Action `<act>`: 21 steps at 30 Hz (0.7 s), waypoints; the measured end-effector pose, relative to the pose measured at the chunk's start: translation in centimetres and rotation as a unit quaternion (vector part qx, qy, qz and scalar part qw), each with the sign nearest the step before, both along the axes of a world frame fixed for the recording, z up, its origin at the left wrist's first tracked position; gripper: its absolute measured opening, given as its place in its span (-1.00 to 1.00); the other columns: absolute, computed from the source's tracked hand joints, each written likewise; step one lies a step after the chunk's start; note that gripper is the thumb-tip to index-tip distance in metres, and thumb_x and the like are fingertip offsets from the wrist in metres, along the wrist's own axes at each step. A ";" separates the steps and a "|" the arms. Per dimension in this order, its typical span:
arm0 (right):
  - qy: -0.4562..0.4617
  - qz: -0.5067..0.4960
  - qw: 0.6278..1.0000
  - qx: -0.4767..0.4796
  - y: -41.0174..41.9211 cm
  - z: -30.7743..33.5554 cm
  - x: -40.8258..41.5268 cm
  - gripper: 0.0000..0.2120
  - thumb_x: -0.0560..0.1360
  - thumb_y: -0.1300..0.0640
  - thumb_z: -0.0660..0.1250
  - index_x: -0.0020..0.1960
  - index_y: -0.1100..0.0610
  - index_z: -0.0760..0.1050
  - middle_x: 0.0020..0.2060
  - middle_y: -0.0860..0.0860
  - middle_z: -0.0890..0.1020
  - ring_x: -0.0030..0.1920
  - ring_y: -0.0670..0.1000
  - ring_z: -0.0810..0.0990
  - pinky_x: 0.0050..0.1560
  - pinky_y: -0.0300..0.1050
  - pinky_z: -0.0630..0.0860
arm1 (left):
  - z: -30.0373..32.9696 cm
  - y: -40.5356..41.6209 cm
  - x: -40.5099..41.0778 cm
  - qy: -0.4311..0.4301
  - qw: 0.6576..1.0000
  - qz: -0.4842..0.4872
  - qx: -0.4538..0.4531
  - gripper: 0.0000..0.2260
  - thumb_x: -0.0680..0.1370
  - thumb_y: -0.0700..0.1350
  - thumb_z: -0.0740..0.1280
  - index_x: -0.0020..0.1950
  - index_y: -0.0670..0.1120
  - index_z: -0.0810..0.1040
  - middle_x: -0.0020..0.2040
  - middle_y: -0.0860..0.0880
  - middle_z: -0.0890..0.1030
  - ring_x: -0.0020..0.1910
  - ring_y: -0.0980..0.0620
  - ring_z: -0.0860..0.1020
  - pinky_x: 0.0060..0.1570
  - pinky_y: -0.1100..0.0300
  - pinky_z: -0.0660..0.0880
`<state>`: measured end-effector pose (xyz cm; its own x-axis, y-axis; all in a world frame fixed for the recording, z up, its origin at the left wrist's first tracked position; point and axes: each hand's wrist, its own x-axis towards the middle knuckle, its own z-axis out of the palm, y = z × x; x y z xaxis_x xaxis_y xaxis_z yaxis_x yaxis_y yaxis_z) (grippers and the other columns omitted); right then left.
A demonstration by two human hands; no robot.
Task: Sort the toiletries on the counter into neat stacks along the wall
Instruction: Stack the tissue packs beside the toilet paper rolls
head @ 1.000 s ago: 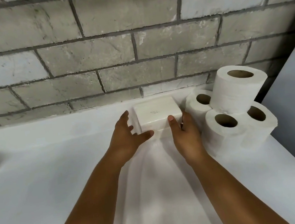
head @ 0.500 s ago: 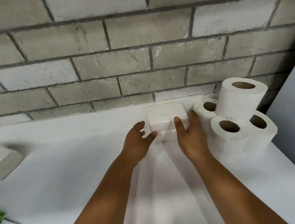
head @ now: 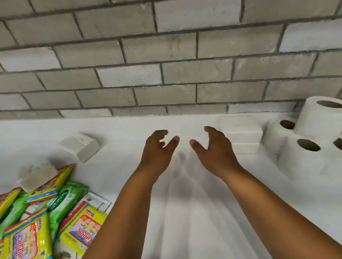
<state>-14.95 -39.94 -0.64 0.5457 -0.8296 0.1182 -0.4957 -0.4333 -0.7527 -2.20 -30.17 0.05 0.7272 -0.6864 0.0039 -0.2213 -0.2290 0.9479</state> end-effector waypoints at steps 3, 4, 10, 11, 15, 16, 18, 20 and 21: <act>0.007 0.032 0.999 0.021 2.5 0.0 3.1 -0.35 0.53 -0.20 0.24 0.52 0.03 0.16 0.49 0.01 0.27 0.50 0.07 0.18 0.48 0.03 0.19 | 0.2 3.1 2.9 0.006 1.000 0.028 0.004 -0.60 0.54 0.11 0.35 0.34 0.05 0.42 0.32 0.07 0.44 0.25 0.07 0.47 0.03 0.20 0.40; 0.009 0.042 0.999 0.025 3.3 0.1 4.3 -0.34 0.53 -0.20 0.24 0.52 0.03 0.16 0.49 0.00 0.27 0.50 0.07 0.19 0.47 0.03 0.20 | 0.1 4.1 4.0 0.008 0.999 0.039 0.006 -0.61 0.54 0.11 0.35 0.33 0.04 0.43 0.32 0.07 0.44 0.25 0.06 0.47 0.03 0.19 0.39; 0.022 0.061 0.997 0.047 8.3 -0.3 11.7 -0.35 0.52 -0.21 0.25 0.51 0.02 0.18 0.47 0.02 0.31 0.47 0.08 0.26 0.45 0.04 0.24 | -0.6 9.4 11.6 0.011 0.997 0.075 0.014 -0.65 0.53 0.08 0.37 0.28 0.02 0.46 0.29 0.05 0.48 0.22 0.05 0.51 0.00 0.22 0.37; 0.023 0.064 0.996 0.056 9.0 -0.5 13.0 -0.35 0.53 -0.21 0.25 0.51 0.02 0.18 0.47 0.02 0.30 0.47 0.08 0.26 0.45 0.04 0.24 | -0.6 10.2 13.0 0.004 0.997 0.081 0.014 -0.65 0.53 0.06 0.37 0.28 0.01 0.47 0.28 0.04 0.49 0.20 0.05 0.52 0.01 0.22 0.37; 0.018 0.064 0.993 0.095 11.4 -1.3 17.7 -0.38 0.52 -0.20 0.26 0.50 -0.02 0.19 0.47 0.00 0.30 0.46 0.07 0.28 0.43 0.01 0.27 | -0.9 12.9 19.1 -0.020 0.995 0.094 0.018 -0.64 0.53 0.04 0.39 0.28 -0.04 0.48 0.26 0.00 0.52 0.14 0.03 0.55 0.01 0.22 0.39; 0.015 0.062 0.993 0.102 11.9 -1.6 18.9 -0.37 0.52 -0.20 0.27 0.50 -0.02 0.20 0.46 0.00 0.31 0.45 0.06 0.29 0.42 0.01 0.29 | -1.0 13.6 20.6 -0.026 0.995 0.095 0.021 -0.64 0.52 0.05 0.39 0.27 -0.04 0.48 0.26 -0.01 0.53 0.12 0.03 0.55 -0.01 0.21 0.40; 0.011 0.061 0.991 0.119 12.8 -2.2 20.8 -0.36 0.50 -0.21 0.30 0.49 -0.03 0.21 0.46 0.01 0.32 0.43 0.07 0.32 0.40 0.02 0.31 | -1.1 15.0 23.4 -0.040 0.994 0.098 0.023 -0.66 0.52 0.05 0.40 0.24 -0.03 0.49 0.24 -0.03 0.54 0.05 0.03 0.55 -0.06 0.19 0.42; 0.013 0.063 0.990 0.127 13.6 -2.9 22.8 -0.34 0.49 -0.21 0.32 0.49 -0.01 0.21 0.46 0.02 0.32 0.43 0.06 0.33 0.39 0.01 0.32 | -1.1 16.4 26.1 -0.069 0.992 0.099 0.030 -0.66 0.52 0.04 0.40 0.24 -0.04 0.50 0.25 -0.03 0.53 0.05 0.04 0.55 -0.07 0.20 0.42; 0.015 0.066 0.989 0.128 14.0 -3.2 23.8 -0.33 0.48 -0.20 0.33 0.49 0.00 0.21 0.46 0.02 0.32 0.43 0.06 0.33 0.39 -0.01 0.32 | -1.1 17.2 27.3 -0.083 0.991 0.100 0.037 -0.66 0.52 0.03 0.39 0.25 -0.05 0.50 0.26 -0.03 0.51 0.07 0.04 0.54 -0.04 0.20 0.42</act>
